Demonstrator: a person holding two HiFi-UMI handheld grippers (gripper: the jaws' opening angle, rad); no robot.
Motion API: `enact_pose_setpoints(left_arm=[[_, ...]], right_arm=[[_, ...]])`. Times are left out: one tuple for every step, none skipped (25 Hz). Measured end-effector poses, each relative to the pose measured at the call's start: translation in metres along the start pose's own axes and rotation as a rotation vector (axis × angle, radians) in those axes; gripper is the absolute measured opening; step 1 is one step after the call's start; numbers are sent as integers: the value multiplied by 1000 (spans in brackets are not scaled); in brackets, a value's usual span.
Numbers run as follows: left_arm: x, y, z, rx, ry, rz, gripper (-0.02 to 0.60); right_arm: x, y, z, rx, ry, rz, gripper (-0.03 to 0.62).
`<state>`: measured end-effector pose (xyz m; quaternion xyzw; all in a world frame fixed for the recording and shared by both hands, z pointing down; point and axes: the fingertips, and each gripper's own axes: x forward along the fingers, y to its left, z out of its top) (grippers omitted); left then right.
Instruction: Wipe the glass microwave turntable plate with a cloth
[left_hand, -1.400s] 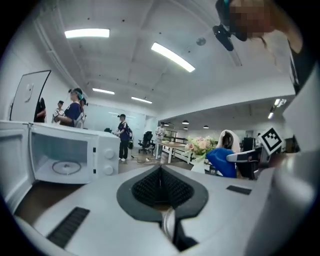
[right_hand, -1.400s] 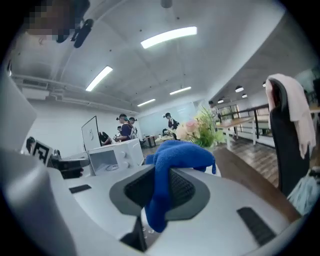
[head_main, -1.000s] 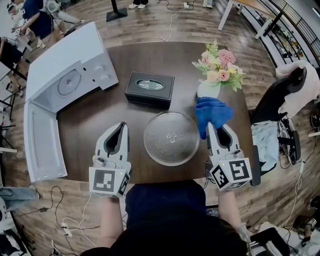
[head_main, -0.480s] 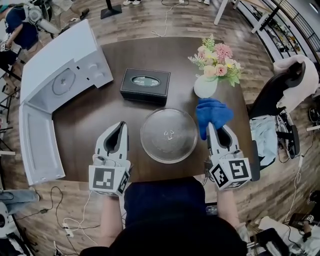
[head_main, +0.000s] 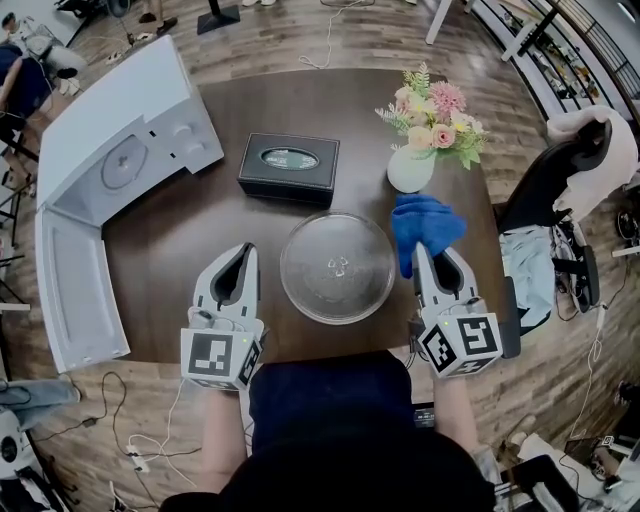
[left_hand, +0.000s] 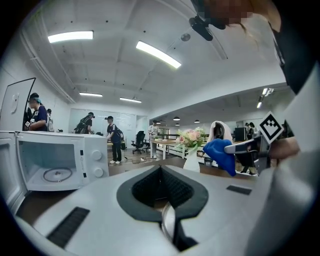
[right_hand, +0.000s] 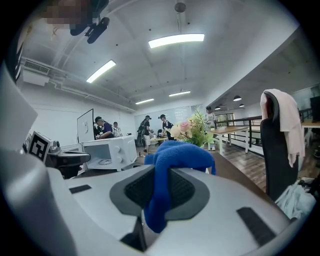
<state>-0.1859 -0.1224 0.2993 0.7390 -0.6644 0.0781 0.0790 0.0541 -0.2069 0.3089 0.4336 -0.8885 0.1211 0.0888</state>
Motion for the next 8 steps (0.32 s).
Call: enact_pose_setpoints(left_arm=[[0, 0, -1, -2, 4, -2, 3], [1, 0, -2, -3, 7, -4, 3], [1, 0, -3, -2, 10, -6, 3], [2, -1, -4, -1, 12, -8, 3], [2, -1, -5, 1, 14, -10, 3], [3, -1, -6, 3, 15, -12, 3], [3, -1, -7, 4, 18, -14, 3], [3, -1, -8, 5, 20, -16, 3]], right_arm=[[1, 0, 0, 3, 1, 1, 49], [1, 0, -1, 6, 2, 2, 49], [2, 0, -2, 9, 3, 2, 49], [2, 0, -3, 12, 5, 3, 49], [2, 1, -4, 14, 6, 3, 49], [3, 1, -5, 16, 7, 3, 49], [3, 1, -5, 17, 8, 3, 49], [4, 2, -6, 18, 8, 3, 49]])
